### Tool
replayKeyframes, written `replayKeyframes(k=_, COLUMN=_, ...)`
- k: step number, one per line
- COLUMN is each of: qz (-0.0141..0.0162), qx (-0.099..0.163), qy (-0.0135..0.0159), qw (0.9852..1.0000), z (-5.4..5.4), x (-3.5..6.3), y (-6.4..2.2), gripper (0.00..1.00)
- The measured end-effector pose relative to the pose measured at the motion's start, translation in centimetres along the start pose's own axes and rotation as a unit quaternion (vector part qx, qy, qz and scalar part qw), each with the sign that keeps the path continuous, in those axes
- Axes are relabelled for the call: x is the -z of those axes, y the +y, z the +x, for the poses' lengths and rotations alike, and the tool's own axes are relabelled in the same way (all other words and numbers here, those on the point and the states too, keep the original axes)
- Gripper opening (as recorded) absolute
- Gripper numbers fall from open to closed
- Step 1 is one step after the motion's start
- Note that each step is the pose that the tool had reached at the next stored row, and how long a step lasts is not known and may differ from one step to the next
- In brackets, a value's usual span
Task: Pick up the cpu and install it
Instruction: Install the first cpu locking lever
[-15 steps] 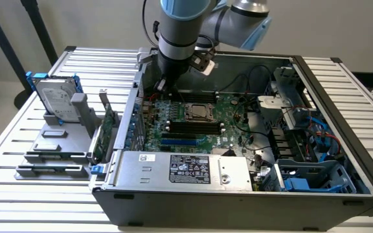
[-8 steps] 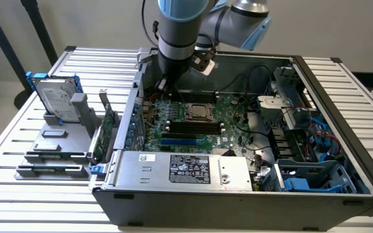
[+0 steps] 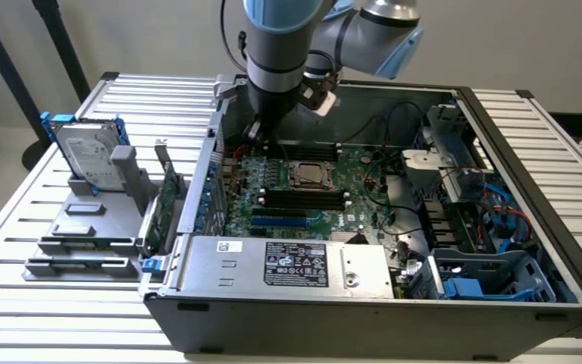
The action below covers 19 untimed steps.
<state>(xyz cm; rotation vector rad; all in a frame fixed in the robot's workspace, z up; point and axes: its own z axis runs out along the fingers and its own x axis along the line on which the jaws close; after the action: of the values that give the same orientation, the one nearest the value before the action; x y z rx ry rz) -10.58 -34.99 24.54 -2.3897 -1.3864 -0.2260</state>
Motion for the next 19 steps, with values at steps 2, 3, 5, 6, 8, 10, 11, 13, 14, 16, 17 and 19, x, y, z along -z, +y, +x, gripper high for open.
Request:
replayKeyframes(k=2, qz=-0.0030, qx=-0.001, qy=0.0023, qw=1.0000, z=0.0, x=0.09, y=-0.03, gripper=0.11)
replayKeyframes(k=3, qz=-0.0049, qx=-0.001, qy=0.0035, qw=1.0000, z=0.1, x=0.14, y=-0.04, gripper=0.11)
replayKeyframes(k=5, qz=-0.0086, qx=-0.001, qy=0.0057, qw=0.9999, z=0.1, x=0.22, y=-0.02, gripper=0.11)
replayKeyframes(k=6, qz=-0.0108, qx=0.000, qy=0.0069, qw=0.9999, z=0.2, x=0.25, y=0.02, gripper=0.11)
replayKeyframes(k=8, qz=-0.0160, qx=0.001, qy=0.0099, qw=0.9998, z=0.3, x=0.27, y=0.16, gripper=0.11)
replayKeyframes(k=10, qz=-0.0219, qx=0.004, qy=0.0133, qw=0.9997, z=0.4, x=0.28, y=0.42, gripper=0.11)
replayKeyframes(k=11, qz=-0.0248, qx=0.005, qy=0.0149, qw=0.9996, z=0.5, x=0.29, y=0.56, gripper=0.11)
replayKeyframes(k=13, qz=-0.0302, qx=0.008, qy=0.0179, qw=0.9994, z=0.7, x=0.31, y=0.89, gripper=0.11)
replayKeyframes(k=14, qz=-0.0328, qx=0.009, qy=0.0194, qw=0.9992, z=0.9, x=0.32, y=1.09, gripper=0.11)
replayKeyframes(k=16, qz=-0.0369, qx=0.011, qy=0.0218, qw=0.9990, z=1.1, x=0.33, y=1.50, gripper=0.11)
replayKeyframes(k=17, qz=-0.0384, qx=0.012, qy=0.0227, qw=0.9989, z=1.2, x=0.34, y=1.74, gripper=0.11)
replayKeyframes(k=19, qz=-0.0403, qx=0.013, qy=0.0237, qw=0.9988, z=1.5, x=0.34, y=2.25, gripper=0.11)
